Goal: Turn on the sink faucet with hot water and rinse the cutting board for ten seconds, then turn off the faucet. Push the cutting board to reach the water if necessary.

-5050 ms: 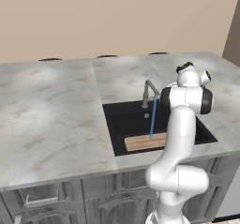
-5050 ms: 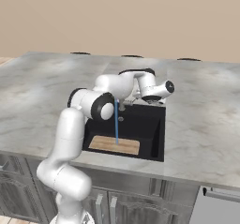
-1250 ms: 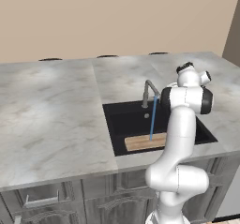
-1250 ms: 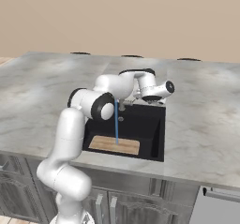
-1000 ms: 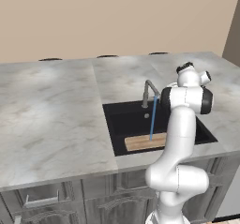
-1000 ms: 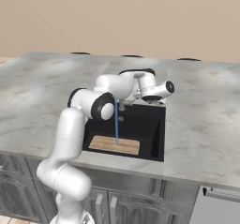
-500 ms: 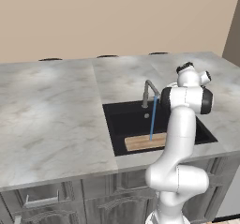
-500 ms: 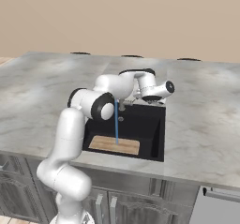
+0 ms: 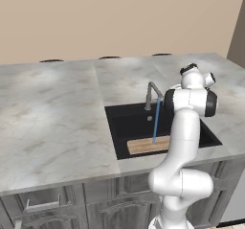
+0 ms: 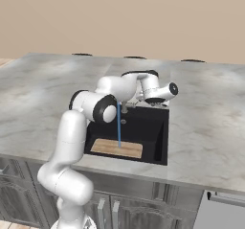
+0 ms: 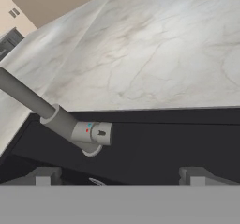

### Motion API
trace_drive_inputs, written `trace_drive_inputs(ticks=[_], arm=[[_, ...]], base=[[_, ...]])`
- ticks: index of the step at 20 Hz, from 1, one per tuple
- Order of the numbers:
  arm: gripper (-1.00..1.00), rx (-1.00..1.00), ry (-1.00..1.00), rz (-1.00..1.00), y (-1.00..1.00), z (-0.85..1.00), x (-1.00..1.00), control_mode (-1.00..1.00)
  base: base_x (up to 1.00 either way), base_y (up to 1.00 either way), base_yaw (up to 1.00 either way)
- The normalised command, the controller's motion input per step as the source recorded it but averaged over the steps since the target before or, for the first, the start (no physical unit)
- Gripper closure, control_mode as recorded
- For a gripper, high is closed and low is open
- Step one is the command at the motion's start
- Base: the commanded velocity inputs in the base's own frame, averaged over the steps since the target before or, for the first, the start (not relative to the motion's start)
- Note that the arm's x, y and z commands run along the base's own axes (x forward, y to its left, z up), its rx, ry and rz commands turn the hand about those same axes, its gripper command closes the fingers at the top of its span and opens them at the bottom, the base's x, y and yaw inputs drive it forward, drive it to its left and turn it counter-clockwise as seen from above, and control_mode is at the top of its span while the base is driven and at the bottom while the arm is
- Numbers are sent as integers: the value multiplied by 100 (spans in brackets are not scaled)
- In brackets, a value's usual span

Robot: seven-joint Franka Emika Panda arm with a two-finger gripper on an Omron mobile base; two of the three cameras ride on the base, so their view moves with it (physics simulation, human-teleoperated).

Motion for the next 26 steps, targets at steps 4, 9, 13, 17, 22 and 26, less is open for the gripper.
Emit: trace_drive_inputs(ticks=[4, 9, 13, 17, 22, 26], arm=[[-100, 0, 0, 0, 0, 0, 0, -100], [-100, 0, 0, 0, 0, 0, 0, -100], [-100, 0, 0, 0, 0, 0, 0, -100], [-100, 0, 0, 0, 0, 0, 0, -100], [-100, 0, 0, 0, 0, 0, 0, -100], [-100, 0, -1, 0, 0, 0, 11, -100]], base=[[0, 0, 0], [0, 0, 0], [0, 0, 0], [0, 0, 0], [0, 0, 0], [0, 0, 0]])
